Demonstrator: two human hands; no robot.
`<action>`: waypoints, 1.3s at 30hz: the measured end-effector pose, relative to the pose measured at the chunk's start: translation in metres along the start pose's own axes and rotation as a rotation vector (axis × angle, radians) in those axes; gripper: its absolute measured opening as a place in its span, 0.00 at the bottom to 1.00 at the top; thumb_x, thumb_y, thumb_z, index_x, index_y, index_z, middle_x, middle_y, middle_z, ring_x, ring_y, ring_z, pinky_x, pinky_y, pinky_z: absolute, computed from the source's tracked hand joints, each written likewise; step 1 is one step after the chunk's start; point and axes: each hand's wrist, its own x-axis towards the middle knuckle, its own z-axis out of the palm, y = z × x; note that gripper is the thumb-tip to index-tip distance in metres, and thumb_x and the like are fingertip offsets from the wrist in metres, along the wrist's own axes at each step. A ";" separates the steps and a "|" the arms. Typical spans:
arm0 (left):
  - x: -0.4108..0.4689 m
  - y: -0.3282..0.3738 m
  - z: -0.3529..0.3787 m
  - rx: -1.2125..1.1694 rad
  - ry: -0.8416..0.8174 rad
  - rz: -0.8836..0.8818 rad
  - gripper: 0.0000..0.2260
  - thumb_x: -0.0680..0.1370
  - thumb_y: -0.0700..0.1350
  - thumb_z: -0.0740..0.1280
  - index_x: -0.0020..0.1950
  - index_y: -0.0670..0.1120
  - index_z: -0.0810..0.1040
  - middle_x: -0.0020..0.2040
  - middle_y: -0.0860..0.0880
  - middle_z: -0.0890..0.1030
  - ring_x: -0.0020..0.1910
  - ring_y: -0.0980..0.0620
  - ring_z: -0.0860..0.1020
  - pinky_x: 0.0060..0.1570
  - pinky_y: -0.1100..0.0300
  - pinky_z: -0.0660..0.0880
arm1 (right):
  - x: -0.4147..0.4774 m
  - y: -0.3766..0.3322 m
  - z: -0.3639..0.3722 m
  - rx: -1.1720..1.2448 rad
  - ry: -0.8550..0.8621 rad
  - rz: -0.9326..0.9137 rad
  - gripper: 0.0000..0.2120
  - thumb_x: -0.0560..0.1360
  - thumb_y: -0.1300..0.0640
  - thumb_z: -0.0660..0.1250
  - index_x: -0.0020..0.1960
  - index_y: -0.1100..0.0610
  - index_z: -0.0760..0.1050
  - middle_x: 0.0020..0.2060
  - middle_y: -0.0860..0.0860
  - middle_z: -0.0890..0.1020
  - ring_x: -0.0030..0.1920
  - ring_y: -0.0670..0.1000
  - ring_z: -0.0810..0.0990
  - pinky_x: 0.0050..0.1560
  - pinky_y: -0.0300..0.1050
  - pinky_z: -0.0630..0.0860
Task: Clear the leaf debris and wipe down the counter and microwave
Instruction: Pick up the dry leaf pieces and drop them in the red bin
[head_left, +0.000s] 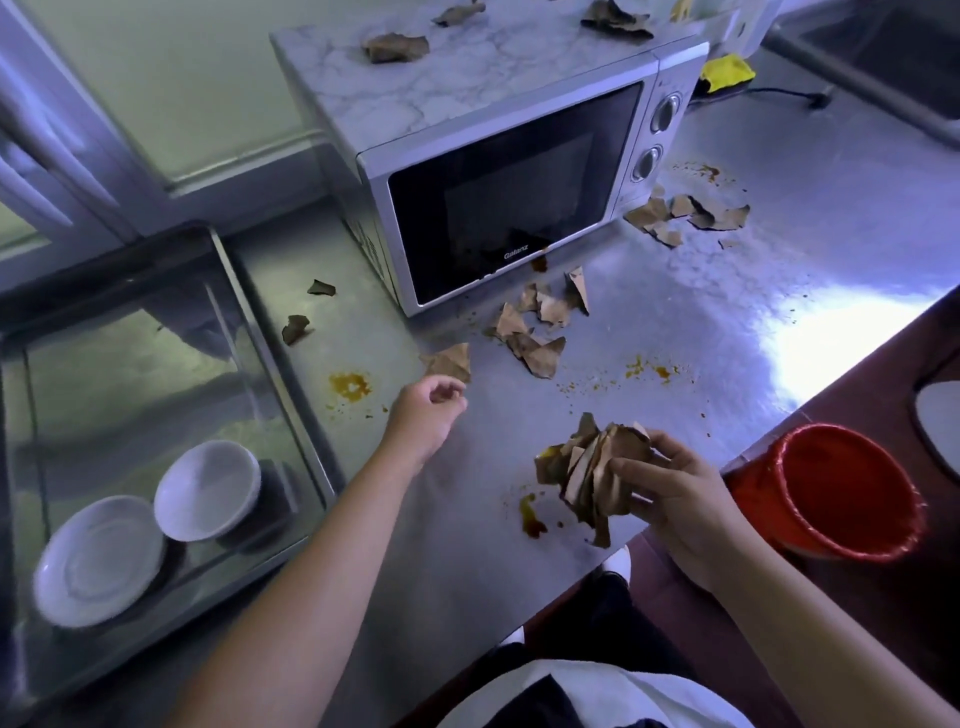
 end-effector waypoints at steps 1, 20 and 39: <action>0.018 0.000 -0.002 0.129 0.016 0.032 0.09 0.75 0.41 0.71 0.53 0.50 0.81 0.52 0.48 0.83 0.50 0.47 0.81 0.51 0.55 0.77 | -0.002 0.000 -0.003 0.008 0.018 -0.008 0.12 0.75 0.73 0.65 0.55 0.64 0.77 0.44 0.60 0.84 0.39 0.58 0.83 0.35 0.48 0.81; 0.093 0.004 -0.014 0.616 -0.217 0.259 0.11 0.72 0.36 0.71 0.52 0.47 0.82 0.46 0.48 0.82 0.49 0.46 0.79 0.44 0.59 0.71 | -0.026 -0.009 -0.021 0.049 0.152 -0.009 0.14 0.75 0.73 0.63 0.61 0.72 0.72 0.47 0.68 0.81 0.42 0.64 0.82 0.36 0.55 0.81; 0.042 -0.033 -0.034 0.673 -0.033 -0.028 0.17 0.69 0.38 0.75 0.56 0.47 0.78 0.57 0.46 0.81 0.52 0.44 0.79 0.48 0.56 0.76 | -0.017 0.002 -0.013 -0.027 0.113 0.046 0.14 0.75 0.72 0.65 0.61 0.67 0.75 0.51 0.66 0.82 0.45 0.62 0.82 0.46 0.56 0.80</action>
